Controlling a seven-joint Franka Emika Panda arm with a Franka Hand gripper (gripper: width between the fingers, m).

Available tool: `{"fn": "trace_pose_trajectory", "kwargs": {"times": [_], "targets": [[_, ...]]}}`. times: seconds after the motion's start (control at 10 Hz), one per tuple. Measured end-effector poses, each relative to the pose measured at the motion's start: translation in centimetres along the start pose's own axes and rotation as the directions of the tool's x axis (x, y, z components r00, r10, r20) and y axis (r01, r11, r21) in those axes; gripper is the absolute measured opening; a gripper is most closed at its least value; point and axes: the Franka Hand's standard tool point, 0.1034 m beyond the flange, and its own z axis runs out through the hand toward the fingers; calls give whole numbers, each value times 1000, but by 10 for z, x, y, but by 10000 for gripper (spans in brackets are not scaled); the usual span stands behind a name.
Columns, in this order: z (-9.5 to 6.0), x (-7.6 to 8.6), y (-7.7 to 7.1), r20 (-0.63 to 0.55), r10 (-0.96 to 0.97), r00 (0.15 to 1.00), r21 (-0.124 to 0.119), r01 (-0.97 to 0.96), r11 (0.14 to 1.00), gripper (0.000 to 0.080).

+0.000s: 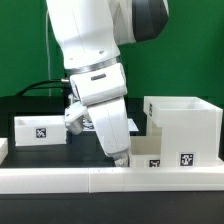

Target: Assemble drawer

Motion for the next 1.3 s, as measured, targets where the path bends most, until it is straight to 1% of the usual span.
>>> {"fn": "trace_pose_trajectory", "kwargs": {"times": [0.1,0.2,0.3,0.4,0.6,0.7,0.9,1.1,1.3], "targets": [[1,2,0,1,-4,1000,1,4,1000,649],[2,10,0,0,-21,1000,0,21,1000,649],[2,13,2,-1,-29,1000,-7,29,1000,649],[4,17,2,-4,-34,999,-5,34,999,649],[6,26,3,-3,-64,998,-12,64,998,649],[8,32,3,-2,-69,998,-11,69,998,649],[9,39,3,-2,-70,998,-8,70,998,649],[8,35,3,-2,-59,998,-8,59,998,649],[3,20,3,2,-43,999,6,43,999,649]]}}
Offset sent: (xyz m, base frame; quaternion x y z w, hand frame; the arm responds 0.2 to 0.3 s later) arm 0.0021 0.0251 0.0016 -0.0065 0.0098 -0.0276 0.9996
